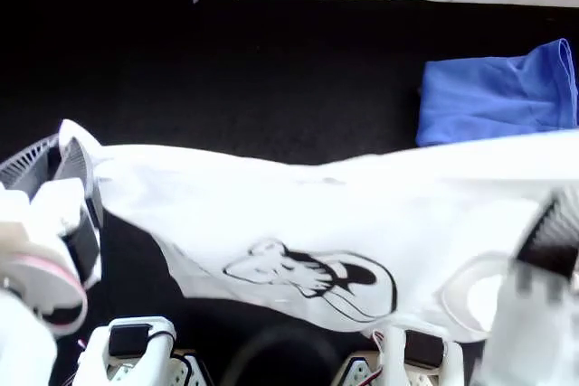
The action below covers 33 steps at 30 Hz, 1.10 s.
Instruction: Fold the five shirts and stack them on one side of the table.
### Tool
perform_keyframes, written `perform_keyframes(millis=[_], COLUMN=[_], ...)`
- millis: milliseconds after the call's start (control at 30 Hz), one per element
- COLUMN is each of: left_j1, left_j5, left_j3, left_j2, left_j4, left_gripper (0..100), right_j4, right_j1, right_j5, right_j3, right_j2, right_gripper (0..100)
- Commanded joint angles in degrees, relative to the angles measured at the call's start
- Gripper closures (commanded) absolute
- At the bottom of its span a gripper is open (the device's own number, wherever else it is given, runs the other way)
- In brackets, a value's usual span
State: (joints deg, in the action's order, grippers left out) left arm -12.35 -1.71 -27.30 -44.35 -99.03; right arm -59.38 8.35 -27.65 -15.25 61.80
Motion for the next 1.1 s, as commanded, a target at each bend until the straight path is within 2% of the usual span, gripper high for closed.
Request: perform_keyframes(millis=[0,267,467,600,733,900,1067], left_j1=[-2.9,-1.8,-1.3,-1.3,-1.3,-1.1,0.6], left_j5=[-0.4,-3.1,-4.5,-5.8,-6.0,-6.0,-6.0], left_j3=[0.7,0.4,0.2,-4.2,-9.8,-10.2,-10.2], left_j2=[6.8,27.3,41.5,45.5,48.2,54.5,62.7], left_j4=[3.6,10.2,19.8,21.0,20.1,20.7,24.9], left_gripper=[99,99,99,99,99,99,99], right_j4=[6.8,25.2,36.4,35.5,29.6,24.0,19.9], right_j1=[-1.3,-8.5,-9.2,-9.1,-9.2,-9.7,-9.7], right_j5=[0.6,0.5,0.6,0.6,0.6,0.6,0.6], right_j3=[9.5,30.0,25.9,15.4,7.3,6.7,6.7], right_j2=[-7.1,-21.1,-37.9,-46.0,-51.2,-56.0,-61.8], right_gripper=[99.3,99.3,99.3,99.3,99.3,99.3,99.3])
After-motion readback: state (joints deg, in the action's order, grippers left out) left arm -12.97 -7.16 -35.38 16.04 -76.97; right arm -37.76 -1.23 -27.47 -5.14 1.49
